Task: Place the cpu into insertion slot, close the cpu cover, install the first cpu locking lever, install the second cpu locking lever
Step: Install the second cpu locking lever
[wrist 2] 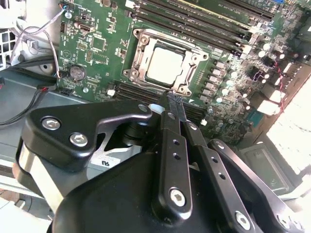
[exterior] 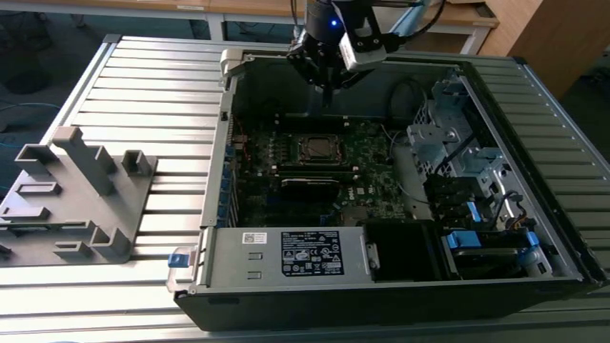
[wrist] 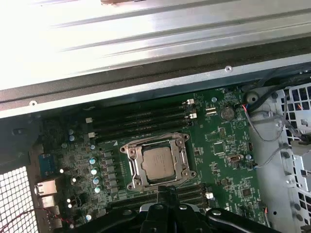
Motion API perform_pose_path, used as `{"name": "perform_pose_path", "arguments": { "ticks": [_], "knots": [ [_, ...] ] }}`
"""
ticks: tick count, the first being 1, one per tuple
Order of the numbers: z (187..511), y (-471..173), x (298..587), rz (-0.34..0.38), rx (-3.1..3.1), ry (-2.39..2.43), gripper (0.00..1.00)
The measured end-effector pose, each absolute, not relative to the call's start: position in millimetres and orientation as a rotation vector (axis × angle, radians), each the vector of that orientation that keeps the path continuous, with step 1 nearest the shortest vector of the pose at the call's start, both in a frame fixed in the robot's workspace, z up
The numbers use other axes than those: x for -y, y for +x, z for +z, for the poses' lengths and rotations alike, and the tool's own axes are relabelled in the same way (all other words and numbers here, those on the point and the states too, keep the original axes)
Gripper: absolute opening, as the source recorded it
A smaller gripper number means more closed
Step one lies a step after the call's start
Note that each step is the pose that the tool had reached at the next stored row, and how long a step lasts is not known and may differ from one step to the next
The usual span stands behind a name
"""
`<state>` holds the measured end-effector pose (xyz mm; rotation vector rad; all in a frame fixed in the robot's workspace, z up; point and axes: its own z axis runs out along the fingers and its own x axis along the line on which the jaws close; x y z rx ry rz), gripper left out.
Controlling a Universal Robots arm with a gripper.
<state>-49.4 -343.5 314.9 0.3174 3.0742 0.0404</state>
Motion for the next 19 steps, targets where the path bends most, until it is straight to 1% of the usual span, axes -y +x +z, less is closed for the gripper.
{"name": "perform_pose_path", "arguments": {
  "ticks": [1, 19],
  "knots": [
    [326.0, -49.5, 343.5, 0.040, -3.074, 0.317, 0.11],
    [330.2, -49.5, 343.5, 0.040, -3.074, 0.317, 0.11]
  ]
}}
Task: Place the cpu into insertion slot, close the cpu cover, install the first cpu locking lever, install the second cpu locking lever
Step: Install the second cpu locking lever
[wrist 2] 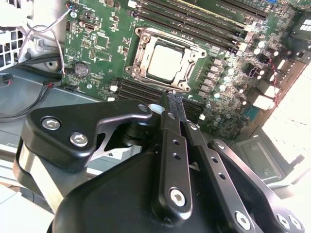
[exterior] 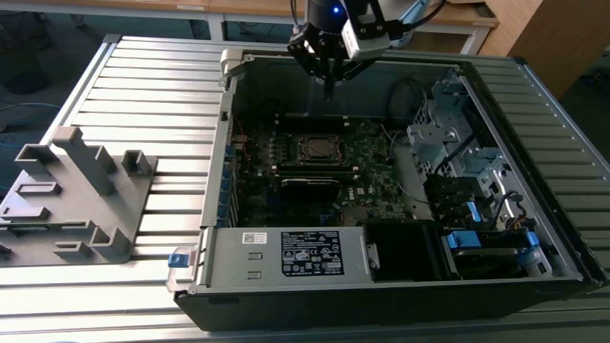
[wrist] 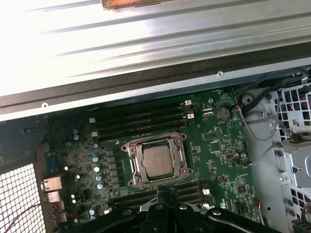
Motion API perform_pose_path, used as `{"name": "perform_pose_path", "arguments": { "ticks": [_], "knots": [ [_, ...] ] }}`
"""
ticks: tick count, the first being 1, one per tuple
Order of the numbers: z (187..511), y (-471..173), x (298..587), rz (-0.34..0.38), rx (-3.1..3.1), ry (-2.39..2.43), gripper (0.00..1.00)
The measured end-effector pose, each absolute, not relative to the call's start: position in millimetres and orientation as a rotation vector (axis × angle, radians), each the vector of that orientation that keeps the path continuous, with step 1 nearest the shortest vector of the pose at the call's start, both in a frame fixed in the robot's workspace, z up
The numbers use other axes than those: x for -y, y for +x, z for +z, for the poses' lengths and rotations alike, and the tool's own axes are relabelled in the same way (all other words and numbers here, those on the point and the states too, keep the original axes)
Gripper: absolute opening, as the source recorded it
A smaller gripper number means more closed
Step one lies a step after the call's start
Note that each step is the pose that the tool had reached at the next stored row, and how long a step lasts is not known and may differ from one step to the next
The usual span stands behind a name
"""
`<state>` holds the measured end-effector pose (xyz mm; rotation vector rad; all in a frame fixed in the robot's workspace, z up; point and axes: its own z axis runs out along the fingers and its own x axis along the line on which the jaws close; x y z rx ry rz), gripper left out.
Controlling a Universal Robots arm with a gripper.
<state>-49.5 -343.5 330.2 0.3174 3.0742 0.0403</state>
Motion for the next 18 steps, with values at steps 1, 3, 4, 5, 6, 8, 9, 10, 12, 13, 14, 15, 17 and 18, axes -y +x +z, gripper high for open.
{"name": "perform_pose_path", "arguments": {
  "ticks": [1, 3, 4, 5, 6, 8, 9, 10, 12, 13, 14, 15, 17, 18],
  "knots": [
    [330.4, -49.5, 343.5, 0.040, -3.074, 0.317, 0.11],
    [330.9, -49.5, 343.5, 0.040, -3.074, 0.317, 0.11],
    [331.2, -49.4, 343.5, 0.040, -3.074, 0.317, 0.11],
    [331.4, -49.5, 343.5, 0.040, -3.074, 0.317, 0.11],
    [331.6, -49.5, 343.5, 0.040, -3.074, 0.317, 0.11],
    [332.1, -49.5, 343.5, 0.040, -3.074, 0.317, 0.11],
    [332.3, -49.5, 343.5, 0.040, -3.074, 0.317, 0.11],
    [332.6, -49.5, 343.5, 0.040, -3.074, 0.317, 0.11],
    [333.0, -49.5, 343.5, 0.040, -3.074, 0.317, 0.11],
    [333.2, -49.5, 343.5, 0.040, -3.074, 0.317, 0.11],
    [333.5, -49.5, 343.5, 0.040, -3.074, 0.317, 0.11],
    [333.7, -49.5, 343.5, 0.040, -3.074, 0.317, 0.11],
    [334.2, -49.5, 343.5, 0.040, -3.074, 0.317, 0.11],
    [334.4, -49.5, 343.5, 0.040, -3.074, 0.317, 0.11]
  ]
}}
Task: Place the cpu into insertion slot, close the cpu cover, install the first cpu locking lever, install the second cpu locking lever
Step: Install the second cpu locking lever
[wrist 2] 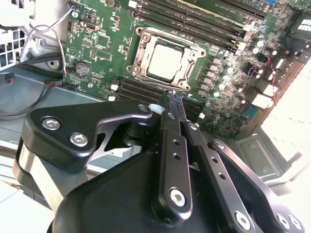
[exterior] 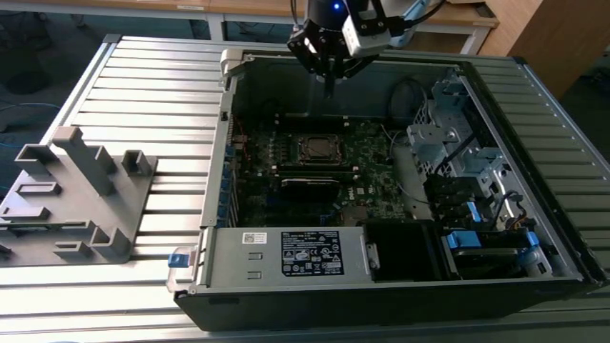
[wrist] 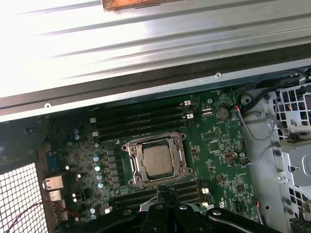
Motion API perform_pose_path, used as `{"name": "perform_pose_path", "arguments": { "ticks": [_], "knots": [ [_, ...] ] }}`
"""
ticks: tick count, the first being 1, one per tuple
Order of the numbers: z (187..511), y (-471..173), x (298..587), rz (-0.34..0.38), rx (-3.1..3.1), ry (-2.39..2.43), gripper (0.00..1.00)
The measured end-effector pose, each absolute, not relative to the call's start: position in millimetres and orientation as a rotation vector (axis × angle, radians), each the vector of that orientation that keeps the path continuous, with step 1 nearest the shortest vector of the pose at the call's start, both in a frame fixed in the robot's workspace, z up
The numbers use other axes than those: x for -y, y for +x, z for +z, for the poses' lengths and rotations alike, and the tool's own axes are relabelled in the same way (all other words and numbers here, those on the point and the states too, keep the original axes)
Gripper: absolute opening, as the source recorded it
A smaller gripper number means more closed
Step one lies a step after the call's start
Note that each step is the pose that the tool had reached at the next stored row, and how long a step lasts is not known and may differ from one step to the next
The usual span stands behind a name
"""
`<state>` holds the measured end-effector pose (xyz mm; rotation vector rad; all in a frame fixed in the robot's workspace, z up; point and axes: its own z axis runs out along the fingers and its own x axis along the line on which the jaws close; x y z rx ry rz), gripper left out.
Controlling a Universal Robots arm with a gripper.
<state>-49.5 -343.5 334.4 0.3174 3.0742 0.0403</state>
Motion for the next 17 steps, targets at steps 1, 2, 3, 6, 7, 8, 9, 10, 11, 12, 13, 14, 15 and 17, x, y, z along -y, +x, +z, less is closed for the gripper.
{"name": "perform_pose_path", "arguments": {
  "ticks": [1, 2, 3, 6, 7, 8, 9, 10, 11, 12, 13, 14, 15, 17],
  "knots": [
    [334.7, -49.5, 343.5, 0.040, -3.074, 0.317, 0.11],
    [334.9, -49.5, 343.5, 0.040, -3.074, 0.317, 0.11],
    [335.1, -49.5, 343.5, 0.040, -3.074, 0.317, 0.11],
    [334.2, -49.4, 343.5, 0.040, -3.074, 0.317, 0.11],
    [333.6, -49.4, 343.5, 0.040, -3.074, 0.317, 0.11],
    [332.9, -49.4, 343.6, 0.040, -3.074, 0.317, 0.11],
    [332.1, -49.5, 343.7, 0.040, -3.074, 0.317, 0.11],
    [331.2, -49.4, 343.8, 0.040, -3.074, 0.317, 0.11],
    [330.0, -49.4, 344.1, 0.040, -3.074, 0.317, 0.11],
    [328.9, -49.5, 344.2, 0.040, -3.074, 0.317, 0.11],
    [328.0, -49.5, 344.3, 0.040, -3.074, 0.317, 0.11],
    [327.4, -49.5, 344.2, 0.040, -3.074, 0.317, 0.11],
    [327.2, -49.5, 344.3, 0.040, -3.074, 0.317, 0.11],
    [327.2, -49.4, 344.3, 0.040, -3.074, 0.317, 0.11]
  ]
}}
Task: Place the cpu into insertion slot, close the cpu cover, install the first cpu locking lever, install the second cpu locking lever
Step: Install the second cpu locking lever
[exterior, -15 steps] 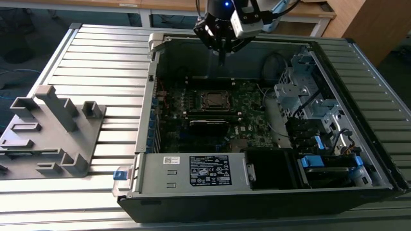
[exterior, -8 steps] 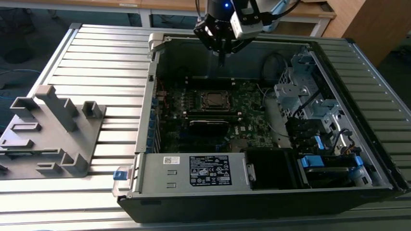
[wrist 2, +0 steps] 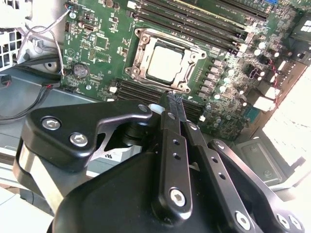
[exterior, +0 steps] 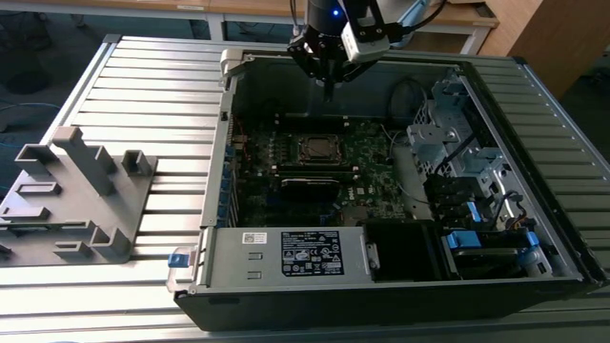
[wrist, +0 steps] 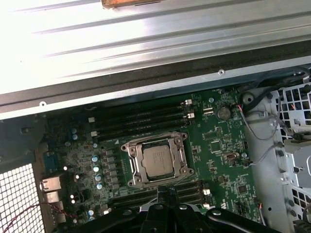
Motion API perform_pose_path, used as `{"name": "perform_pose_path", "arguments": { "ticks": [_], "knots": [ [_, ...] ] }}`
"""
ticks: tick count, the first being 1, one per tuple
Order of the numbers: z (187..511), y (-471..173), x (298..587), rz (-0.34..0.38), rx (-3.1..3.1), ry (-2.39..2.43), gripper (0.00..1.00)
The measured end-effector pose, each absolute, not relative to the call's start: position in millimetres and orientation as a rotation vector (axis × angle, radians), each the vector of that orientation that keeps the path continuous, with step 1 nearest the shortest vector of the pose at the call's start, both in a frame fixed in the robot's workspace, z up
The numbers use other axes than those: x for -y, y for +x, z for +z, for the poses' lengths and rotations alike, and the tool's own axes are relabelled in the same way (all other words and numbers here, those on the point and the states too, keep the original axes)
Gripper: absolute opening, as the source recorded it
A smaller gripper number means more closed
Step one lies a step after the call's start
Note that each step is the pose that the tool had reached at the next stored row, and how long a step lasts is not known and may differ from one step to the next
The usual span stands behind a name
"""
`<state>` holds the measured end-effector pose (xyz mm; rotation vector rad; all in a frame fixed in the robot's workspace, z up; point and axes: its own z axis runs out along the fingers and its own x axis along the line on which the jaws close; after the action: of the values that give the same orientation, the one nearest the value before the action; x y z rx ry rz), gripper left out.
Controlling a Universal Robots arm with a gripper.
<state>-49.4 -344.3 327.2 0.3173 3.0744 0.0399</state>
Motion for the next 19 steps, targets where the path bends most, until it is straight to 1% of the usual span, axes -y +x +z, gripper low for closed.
{"name": "perform_pose_path", "arguments": {
  "ticks": [19],
  "knots": [
    [324.9, -49.4, 346.0, 0.040, -3.074, 0.317, 0.11]
  ]
}}
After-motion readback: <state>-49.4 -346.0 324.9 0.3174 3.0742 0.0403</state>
